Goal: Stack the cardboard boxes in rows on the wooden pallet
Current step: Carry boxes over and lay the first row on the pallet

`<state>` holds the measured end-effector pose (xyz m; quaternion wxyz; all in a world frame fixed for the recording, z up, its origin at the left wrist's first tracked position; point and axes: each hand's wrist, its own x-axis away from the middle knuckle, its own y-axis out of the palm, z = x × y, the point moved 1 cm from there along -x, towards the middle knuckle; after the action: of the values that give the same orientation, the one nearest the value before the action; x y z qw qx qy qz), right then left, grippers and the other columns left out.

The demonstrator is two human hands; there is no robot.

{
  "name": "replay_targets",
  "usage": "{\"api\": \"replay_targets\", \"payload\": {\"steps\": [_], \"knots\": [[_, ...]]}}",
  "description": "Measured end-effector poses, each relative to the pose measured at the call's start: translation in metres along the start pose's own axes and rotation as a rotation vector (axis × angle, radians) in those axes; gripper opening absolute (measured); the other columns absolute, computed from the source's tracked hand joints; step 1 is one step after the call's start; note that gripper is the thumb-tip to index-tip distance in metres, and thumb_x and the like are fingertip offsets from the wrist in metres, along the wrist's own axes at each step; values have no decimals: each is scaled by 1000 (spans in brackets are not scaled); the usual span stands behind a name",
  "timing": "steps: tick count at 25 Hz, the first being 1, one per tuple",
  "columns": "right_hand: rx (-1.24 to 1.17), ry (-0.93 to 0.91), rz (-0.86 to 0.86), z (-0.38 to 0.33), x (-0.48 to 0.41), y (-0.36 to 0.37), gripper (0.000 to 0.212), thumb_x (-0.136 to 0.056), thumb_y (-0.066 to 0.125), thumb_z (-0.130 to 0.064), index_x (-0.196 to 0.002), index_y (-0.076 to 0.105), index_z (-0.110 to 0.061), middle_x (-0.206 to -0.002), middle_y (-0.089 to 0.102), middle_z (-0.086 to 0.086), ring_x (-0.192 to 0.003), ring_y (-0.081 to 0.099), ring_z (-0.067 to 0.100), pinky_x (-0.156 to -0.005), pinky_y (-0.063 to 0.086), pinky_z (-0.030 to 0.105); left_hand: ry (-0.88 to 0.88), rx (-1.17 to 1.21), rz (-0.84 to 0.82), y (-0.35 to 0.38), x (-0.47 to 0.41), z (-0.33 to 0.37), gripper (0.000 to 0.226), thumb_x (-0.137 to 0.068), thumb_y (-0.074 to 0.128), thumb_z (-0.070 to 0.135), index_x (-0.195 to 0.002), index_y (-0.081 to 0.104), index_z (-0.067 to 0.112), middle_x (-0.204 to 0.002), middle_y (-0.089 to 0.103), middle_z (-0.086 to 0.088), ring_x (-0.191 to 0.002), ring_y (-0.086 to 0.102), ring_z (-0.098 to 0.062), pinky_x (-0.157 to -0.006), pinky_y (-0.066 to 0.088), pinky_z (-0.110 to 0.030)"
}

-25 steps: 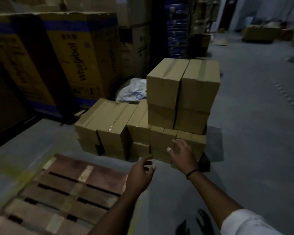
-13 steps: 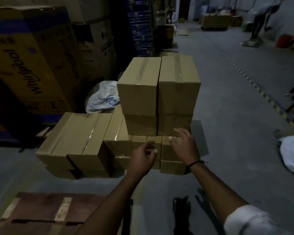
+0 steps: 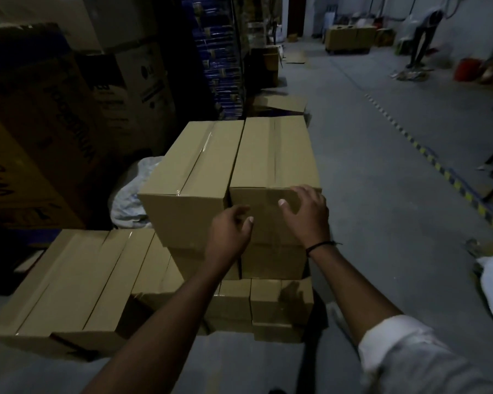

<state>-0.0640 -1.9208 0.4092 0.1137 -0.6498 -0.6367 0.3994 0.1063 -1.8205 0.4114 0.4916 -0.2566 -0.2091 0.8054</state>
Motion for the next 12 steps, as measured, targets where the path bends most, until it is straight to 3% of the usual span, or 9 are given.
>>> {"api": "replay_targets", "payload": {"steps": [5,9,12], "knots": [[127,71,-55,28,-86,13,56,-93,55,-54,-137,52,-21,-152,39,9,-142,27,30,-112,30,51,29,-147,106,24,-84,3,33,-94,65,36,-124,67,24,-121,69,6,-111,63,-11,-95,55,-37],[205,101,-184,33,-118,26,67,-96,48,-58,-149,37,-20,-163,20,11,-148,20,32,-112,30,55,-12,-371,67,35,-113,4,36,-94,61,45,-126,65,28,-142,55,1,-132,42,-26,-102,42,-42],[306,100,-183,38,-121,31,69,-96,45,-61,-150,38,-19,-164,18,10,-149,19,32,-109,34,55,-58,-428,27,41,-124,7,40,-94,58,53,-127,62,31,-149,45,-3,-136,32,-30,-105,34,-45]]}}
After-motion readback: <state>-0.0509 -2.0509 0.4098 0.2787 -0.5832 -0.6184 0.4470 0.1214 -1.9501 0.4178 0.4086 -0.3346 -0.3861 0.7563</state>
